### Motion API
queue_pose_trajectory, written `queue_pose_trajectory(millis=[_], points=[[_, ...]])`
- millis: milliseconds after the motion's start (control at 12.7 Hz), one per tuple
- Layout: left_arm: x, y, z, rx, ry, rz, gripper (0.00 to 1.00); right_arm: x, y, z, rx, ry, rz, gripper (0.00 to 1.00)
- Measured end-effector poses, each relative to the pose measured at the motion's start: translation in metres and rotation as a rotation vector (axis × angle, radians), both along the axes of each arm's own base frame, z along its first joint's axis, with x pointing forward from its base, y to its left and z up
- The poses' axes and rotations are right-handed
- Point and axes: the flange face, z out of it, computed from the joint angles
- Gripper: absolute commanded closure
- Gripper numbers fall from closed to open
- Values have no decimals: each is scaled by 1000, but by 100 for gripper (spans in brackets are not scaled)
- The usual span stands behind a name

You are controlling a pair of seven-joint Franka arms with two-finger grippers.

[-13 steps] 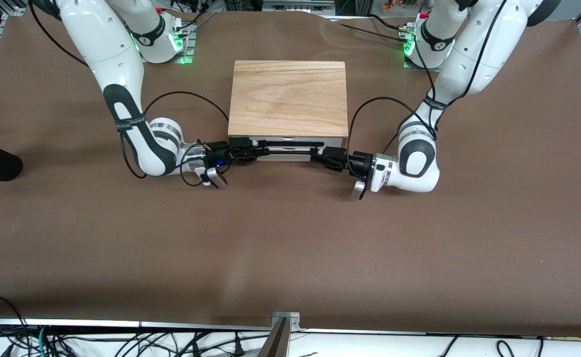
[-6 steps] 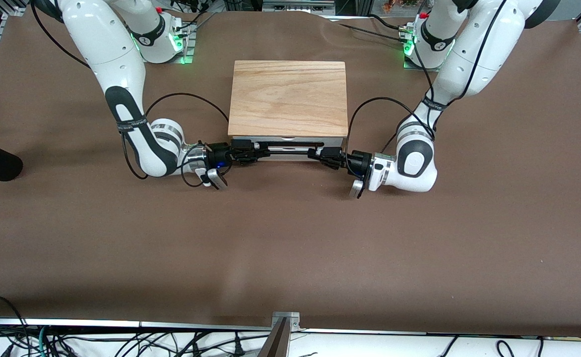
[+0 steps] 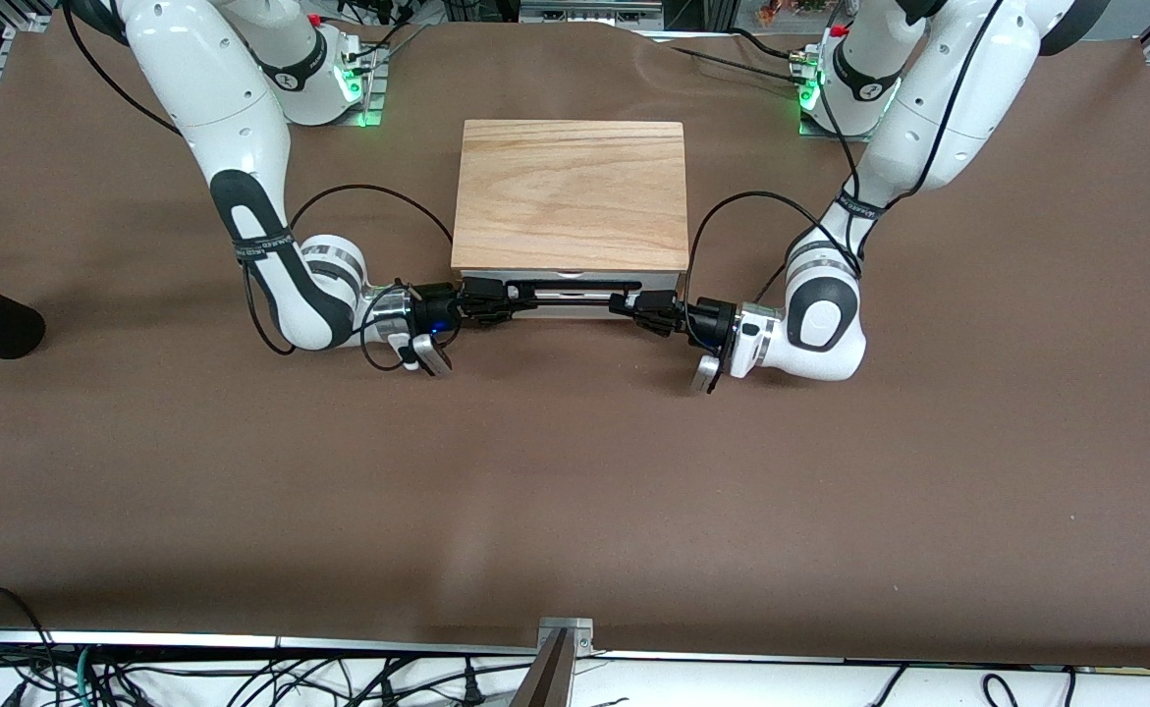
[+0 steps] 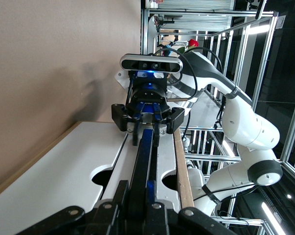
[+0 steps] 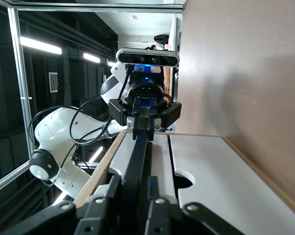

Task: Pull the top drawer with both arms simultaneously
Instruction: 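Close the left gripper and the right gripper on the black handle, then pull the handle outward with both grippers, sliding the drawer open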

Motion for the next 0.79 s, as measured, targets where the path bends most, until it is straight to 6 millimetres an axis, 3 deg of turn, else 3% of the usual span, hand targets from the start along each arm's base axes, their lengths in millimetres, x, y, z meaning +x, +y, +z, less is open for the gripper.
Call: queue_pose_trajectory(millis=[158,788], points=[[0,0,0,0,0,0,100,0,0,1,4,-8,0,87],[2,0,1,0,-4,1,100,1,0,2,-1,-3,-2,87]])
